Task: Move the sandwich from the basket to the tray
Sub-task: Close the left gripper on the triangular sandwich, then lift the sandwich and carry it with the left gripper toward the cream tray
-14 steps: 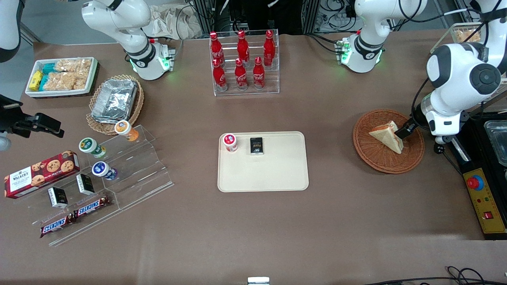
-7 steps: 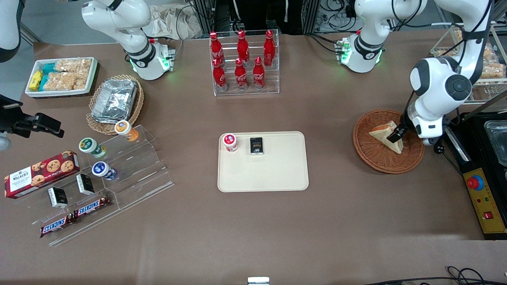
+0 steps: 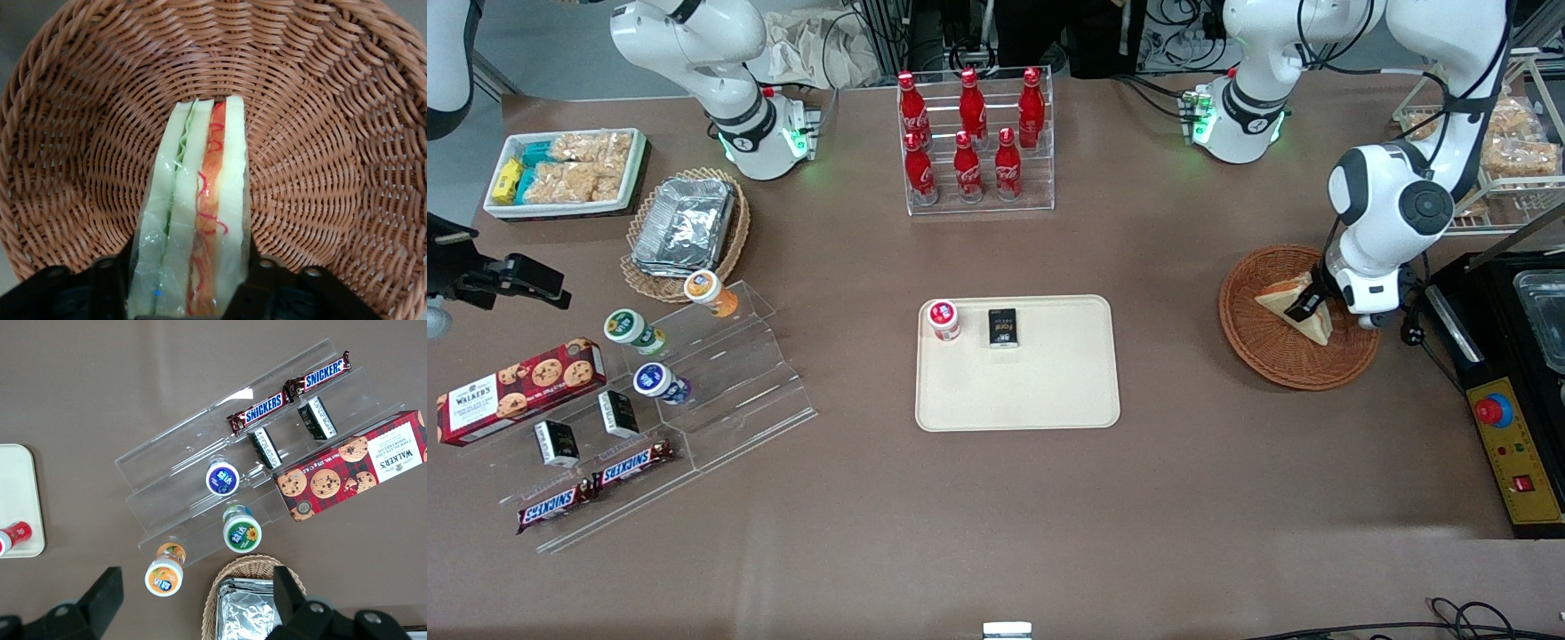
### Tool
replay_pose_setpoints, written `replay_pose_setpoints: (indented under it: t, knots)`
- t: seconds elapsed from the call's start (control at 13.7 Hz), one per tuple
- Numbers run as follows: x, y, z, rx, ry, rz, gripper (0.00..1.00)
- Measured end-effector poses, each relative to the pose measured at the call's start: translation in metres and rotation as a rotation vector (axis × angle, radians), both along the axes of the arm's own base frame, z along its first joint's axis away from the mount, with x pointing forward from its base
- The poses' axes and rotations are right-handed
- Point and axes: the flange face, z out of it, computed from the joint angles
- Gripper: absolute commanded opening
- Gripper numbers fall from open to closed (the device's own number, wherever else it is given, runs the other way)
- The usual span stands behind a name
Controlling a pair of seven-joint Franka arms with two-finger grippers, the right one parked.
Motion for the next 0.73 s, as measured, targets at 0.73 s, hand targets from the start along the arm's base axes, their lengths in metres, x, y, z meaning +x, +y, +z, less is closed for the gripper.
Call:
replay_pose_setpoints:
  t: [0.73]
  knots:
    - [0.032,0.002,0.089,-0.024,0.043,-0.242,0.0]
